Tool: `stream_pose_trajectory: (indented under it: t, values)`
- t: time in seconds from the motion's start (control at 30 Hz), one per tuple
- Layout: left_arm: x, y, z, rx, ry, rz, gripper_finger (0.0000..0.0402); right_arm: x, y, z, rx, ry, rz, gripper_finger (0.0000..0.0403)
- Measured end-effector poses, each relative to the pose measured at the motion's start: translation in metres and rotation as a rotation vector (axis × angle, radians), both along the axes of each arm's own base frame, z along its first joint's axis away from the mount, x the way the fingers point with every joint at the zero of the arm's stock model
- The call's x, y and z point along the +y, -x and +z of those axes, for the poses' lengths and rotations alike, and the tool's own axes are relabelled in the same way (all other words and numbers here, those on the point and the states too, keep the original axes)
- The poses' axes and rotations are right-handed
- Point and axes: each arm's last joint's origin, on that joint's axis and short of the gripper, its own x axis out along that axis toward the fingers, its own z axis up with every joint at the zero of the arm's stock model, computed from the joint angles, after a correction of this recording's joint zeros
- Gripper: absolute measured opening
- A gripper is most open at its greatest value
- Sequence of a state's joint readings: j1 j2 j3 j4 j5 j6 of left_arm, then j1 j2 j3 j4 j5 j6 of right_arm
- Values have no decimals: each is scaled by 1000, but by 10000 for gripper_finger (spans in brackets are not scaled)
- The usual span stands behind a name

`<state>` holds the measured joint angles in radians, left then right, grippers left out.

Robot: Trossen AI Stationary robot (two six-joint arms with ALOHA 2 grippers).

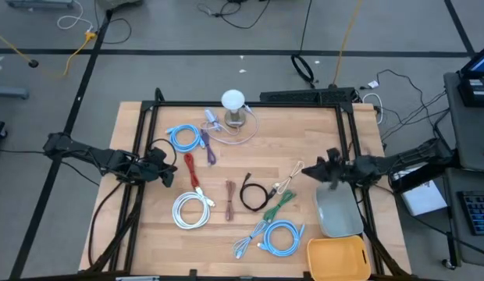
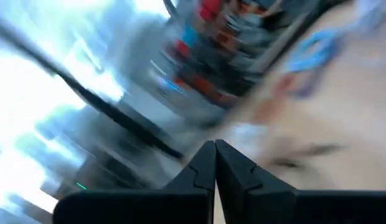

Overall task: Pick & Place USB Port
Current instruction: Put the orange USB cable into the gray bin

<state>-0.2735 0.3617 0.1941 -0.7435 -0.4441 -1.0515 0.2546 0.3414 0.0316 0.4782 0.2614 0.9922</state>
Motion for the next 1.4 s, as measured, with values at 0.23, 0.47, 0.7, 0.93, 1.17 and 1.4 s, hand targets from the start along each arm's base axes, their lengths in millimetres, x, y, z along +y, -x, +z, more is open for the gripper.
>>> stream_pose_trajectory:
  t: [0.23, 0.47, 0.7, 0.93, 1.17, 1.4]
  values:
    - [0, 0, 0, 0, 0, 0, 33, -3, 15, 54, -559, -114, 30, 0]
    - [0, 0, 0, -1, 1, 0, 33, 3, 19, 136, -773, 280, 45, 0]
    - [0, 0, 0, -5, 1, 0, 33, 7, 3, 178, -481, 743, -36, 0]
    - [0, -5, 5, -90, 9, 69, 33, -2, -19, 172, -102, 816, -459, 0]
    - [7, -26, 37, -608, 124, 407, 33, -2, -40, 155, 84, 769, -616, 3]
    - [19, -26, 116, -1304, 107, 328, 33, -4, -56, 151, 101, 750, -673, 4]
